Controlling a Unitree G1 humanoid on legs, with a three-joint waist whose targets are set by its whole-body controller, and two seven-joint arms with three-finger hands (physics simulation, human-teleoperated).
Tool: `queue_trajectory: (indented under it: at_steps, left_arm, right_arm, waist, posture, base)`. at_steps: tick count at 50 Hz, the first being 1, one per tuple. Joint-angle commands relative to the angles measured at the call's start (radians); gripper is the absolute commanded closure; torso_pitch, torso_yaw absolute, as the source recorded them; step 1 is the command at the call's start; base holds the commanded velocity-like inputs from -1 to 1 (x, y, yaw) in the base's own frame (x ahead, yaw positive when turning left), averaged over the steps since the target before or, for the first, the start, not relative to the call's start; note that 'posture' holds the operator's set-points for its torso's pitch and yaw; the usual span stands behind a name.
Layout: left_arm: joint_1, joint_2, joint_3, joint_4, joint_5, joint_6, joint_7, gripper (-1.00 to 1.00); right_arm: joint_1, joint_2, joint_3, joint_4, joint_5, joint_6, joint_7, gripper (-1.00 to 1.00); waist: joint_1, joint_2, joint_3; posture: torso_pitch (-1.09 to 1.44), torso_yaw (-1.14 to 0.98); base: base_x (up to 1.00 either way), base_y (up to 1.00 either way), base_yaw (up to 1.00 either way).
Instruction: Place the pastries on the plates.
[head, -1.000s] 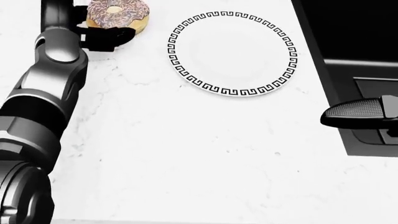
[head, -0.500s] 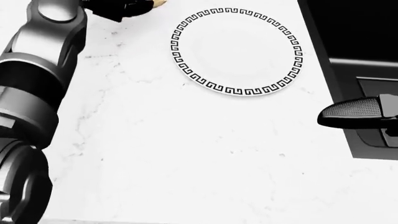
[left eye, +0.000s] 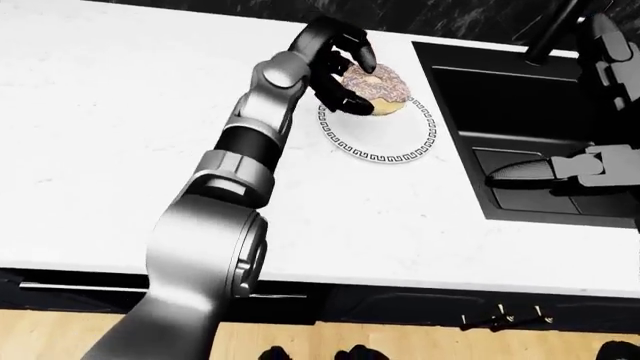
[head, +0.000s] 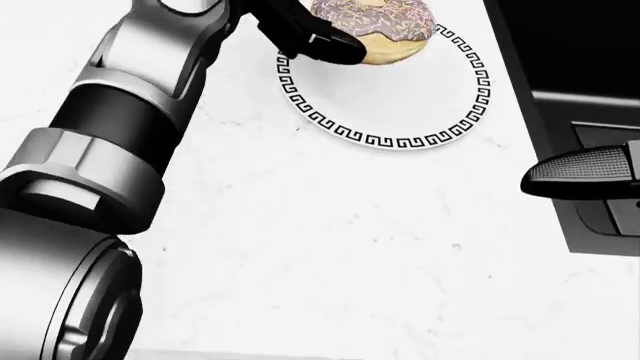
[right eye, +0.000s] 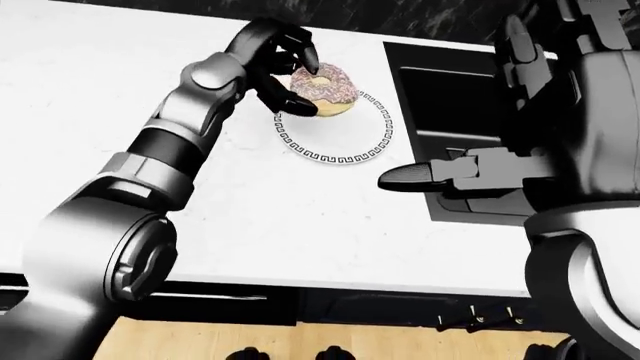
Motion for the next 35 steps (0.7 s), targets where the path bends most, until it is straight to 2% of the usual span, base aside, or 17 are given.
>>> queue_trajectory:
  at_steps: [1,14,17,21,22,24,26,28,31,35]
  left_arm:
    - [-0.042,0.005,0.004,-0.046,0.000,-0.031,0.008,0.65]
    - [-0.016,-0.039,-0.004,-0.044,0.011,-0.045,0.026,0.62]
    - [-0.016,-0.046,-0.006,-0.033,0.018,-0.053,0.035,0.57]
    - [-0.015,-0.058,-0.005,-0.029,0.022,-0.054,0.038,0.41]
    - [-0.014,-0.059,-0.007,-0.028,0.025,-0.055,0.040,0.31]
    - [-0.015,-0.061,-0.005,-0.028,0.025,-0.054,0.037,0.23]
    - [-0.012,-0.060,-0.008,-0.024,0.031,-0.058,0.038,0.04]
    - [-0.011,-0.060,-0.007,-0.024,0.033,-0.057,0.038,0.00]
    - [-0.008,-0.060,-0.006,-0.024,0.035,-0.055,0.038,-0.36]
    - [-0.011,-0.055,-0.005,-0.031,0.037,-0.049,0.034,-1.00]
  right_arm:
    - [-0.009,-0.017,-0.021,-0.008,-0.004,-0.034,-0.013,-1.00]
    - [0.021,-0.034,-0.036,-0.015,0.023,-0.053,-0.027,-1.00]
    - [0.031,-0.041,-0.050,-0.017,0.036,-0.057,-0.029,-1.00]
    - [0.043,-0.044,-0.046,-0.016,0.035,-0.069,-0.032,-1.00]
    - [0.043,-0.045,-0.042,-0.015,0.032,-0.072,-0.032,-1.00]
    - [0.040,-0.047,-0.039,-0.013,0.030,-0.073,-0.032,-1.00]
    - [0.038,-0.047,-0.038,-0.010,0.029,-0.074,-0.031,-1.00]
    - [0.036,-0.048,-0.032,-0.009,0.025,-0.074,-0.032,-1.00]
    - [0.031,-0.046,-0.029,-0.007,0.023,-0.073,-0.030,-1.00]
    - [0.040,-0.040,-0.029,-0.013,0.015,-0.074,-0.025,-1.00]
  waist:
    - [0.001,-0.004,-0.036]
    - [0.003,-0.012,-0.035]
    - [0.004,-0.014,-0.035]
    - [0.004,-0.016,-0.034]
    - [0.004,-0.017,-0.034]
    - [0.004,-0.017,-0.035]
    - [0.004,-0.018,-0.035]
    - [0.004,-0.018,-0.034]
    - [0.004,-0.018,-0.035]
    - [0.004,-0.018,-0.035]
  posture:
    - [0.31,0.00]
    - [0.31,0.00]
    - [0.31,0.00]
    - [0.31,0.00]
    - [0.31,0.00]
    - [0.31,0.00]
    - [0.31,0.00]
    - [0.31,0.00]
    - [0.31,0.00]
    - [0.31,0.00]
  base:
    - [0.00,0.00,0.00]
    - [0.00,0.00,0.00]
    - [0.00,0.00,0.00]
    - [0.00,0.00,0.00]
    - [0.00,0.00,0.00]
    - [0.00,0.00,0.00]
    - [0.00,0.00,0.00]
    - [0.00,0.00,0.00]
    - [0.00,0.00,0.00]
    - [0.00,0.00,0.00]
